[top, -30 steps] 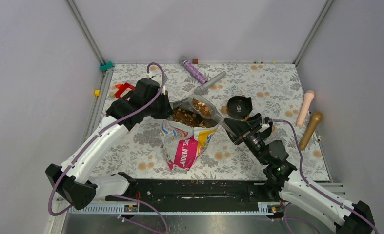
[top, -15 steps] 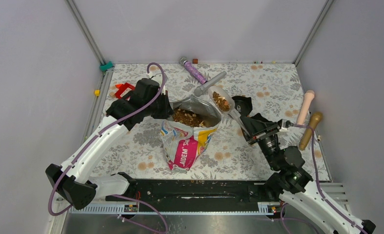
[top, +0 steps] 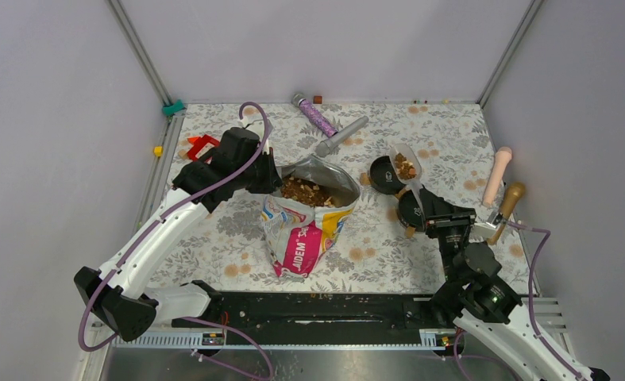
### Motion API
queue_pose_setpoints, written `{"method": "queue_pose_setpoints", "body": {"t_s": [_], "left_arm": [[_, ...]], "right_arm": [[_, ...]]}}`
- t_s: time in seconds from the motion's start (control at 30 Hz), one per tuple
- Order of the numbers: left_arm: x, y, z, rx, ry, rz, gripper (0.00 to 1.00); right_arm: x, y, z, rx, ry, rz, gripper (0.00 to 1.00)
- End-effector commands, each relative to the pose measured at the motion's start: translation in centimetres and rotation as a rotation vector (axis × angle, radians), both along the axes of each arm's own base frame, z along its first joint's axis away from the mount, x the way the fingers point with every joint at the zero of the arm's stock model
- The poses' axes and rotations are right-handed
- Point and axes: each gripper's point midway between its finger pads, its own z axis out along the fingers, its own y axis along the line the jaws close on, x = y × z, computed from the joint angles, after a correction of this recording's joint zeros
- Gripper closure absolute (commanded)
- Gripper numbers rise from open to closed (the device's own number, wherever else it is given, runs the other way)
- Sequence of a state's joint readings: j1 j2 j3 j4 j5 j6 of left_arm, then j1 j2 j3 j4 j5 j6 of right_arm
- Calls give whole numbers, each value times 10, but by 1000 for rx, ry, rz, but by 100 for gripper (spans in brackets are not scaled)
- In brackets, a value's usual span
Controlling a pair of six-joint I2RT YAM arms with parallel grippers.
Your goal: Serve the pet food
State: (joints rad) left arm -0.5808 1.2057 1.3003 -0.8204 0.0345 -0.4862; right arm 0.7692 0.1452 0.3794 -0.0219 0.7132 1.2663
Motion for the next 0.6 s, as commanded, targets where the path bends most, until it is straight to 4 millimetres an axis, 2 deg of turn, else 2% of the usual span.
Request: {"method": "queue_pose_setpoints", "body": {"t_s": [0.0, 0.23, 0.57], "left_arm": [[0, -9, 17, -58, -42, -24, 100], [1, -9, 15, -53, -38, -23, 100], [1, -9, 14, -51, -34, -24, 100]], "right_arm": [[3, -37, -4, -89, 34, -192, 100], [13, -45, -30, -189, 117, -278, 100], [24, -41, -50, -254, 188, -307, 100]]}}
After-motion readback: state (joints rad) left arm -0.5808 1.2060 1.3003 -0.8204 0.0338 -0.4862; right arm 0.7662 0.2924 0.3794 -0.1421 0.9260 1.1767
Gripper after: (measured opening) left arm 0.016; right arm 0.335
